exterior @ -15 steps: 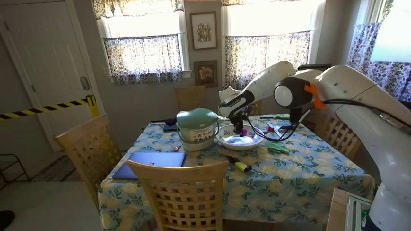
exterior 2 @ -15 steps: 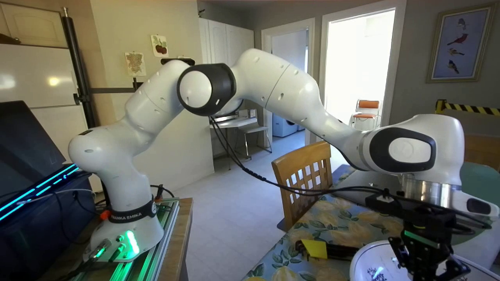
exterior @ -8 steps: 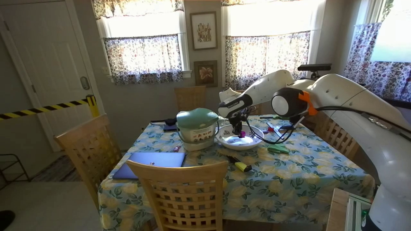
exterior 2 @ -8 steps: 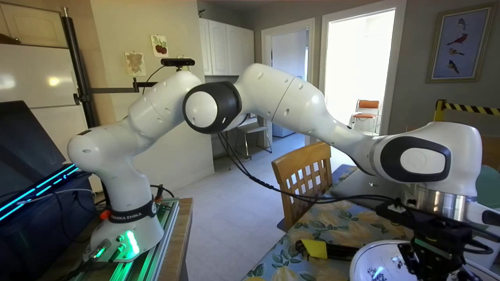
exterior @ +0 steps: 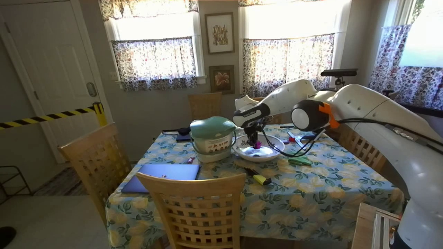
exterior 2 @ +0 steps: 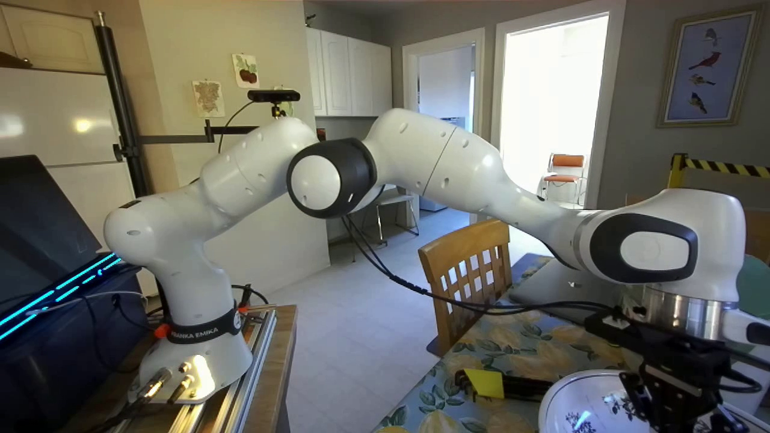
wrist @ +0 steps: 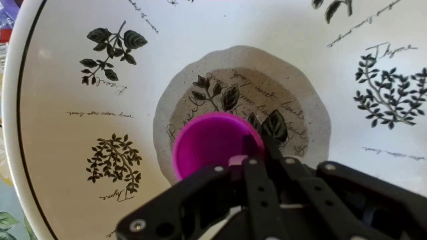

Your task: Put the pink lid in the bowl

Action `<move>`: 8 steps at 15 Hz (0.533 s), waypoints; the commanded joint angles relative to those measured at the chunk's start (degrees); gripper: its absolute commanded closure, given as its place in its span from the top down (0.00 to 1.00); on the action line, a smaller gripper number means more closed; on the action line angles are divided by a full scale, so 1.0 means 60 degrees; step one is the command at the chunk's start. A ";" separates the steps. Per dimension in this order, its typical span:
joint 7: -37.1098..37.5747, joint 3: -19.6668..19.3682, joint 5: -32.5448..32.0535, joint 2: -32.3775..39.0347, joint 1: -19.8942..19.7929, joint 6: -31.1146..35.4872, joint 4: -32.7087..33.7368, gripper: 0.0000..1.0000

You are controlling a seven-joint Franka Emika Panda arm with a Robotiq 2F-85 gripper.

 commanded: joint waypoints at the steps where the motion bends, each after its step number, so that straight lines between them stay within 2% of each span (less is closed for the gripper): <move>1: 0.0046 0.0051 0.0244 0.0556 -0.0063 -0.0223 0.0862 0.02; 3: 0.0055 0.0037 0.0226 0.0640 -0.0045 -0.0247 0.0976 0.02; 5: 0.0189 -0.0012 0.0206 0.0751 0.0005 -0.0364 0.1155 0.32; 8: 0.0122 0.0101 0.0157 0.0535 -0.0051 -0.0117 0.0935 0.51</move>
